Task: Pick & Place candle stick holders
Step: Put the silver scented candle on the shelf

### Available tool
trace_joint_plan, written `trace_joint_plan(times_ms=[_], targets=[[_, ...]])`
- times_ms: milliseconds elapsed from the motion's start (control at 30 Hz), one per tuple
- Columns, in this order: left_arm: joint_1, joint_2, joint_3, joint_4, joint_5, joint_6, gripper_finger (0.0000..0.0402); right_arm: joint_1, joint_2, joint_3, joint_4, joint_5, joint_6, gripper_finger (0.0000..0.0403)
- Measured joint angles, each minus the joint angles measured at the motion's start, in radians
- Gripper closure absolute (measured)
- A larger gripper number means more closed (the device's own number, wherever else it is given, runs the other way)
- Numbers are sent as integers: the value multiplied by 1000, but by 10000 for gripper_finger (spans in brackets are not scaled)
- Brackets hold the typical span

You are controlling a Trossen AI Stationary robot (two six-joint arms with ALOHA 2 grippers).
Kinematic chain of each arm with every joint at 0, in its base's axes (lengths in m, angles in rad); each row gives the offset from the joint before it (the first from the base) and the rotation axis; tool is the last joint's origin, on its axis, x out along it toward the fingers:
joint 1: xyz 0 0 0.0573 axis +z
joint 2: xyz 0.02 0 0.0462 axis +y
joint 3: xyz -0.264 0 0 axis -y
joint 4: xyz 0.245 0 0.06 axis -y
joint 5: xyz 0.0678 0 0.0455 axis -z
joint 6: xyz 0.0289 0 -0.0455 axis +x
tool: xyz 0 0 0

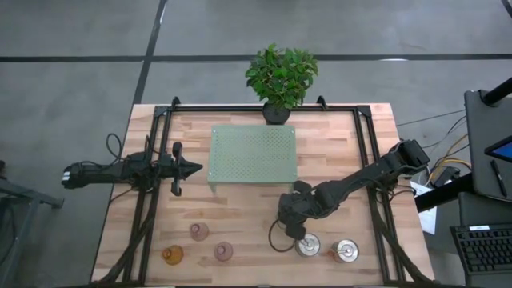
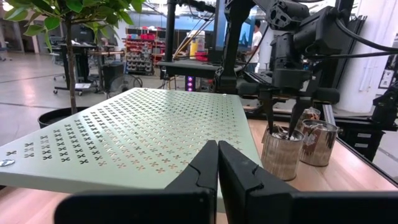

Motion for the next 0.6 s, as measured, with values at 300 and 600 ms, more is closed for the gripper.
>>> trace_joint_plan(times_ms=[300, 600], targets=[[0, 0, 0, 0, 0, 0, 392, 6, 1, -4, 2, 16, -147, 267], [0, 0, 0, 0, 0, 0, 392, 9, 1, -8, 2, 19, -155, 313]])
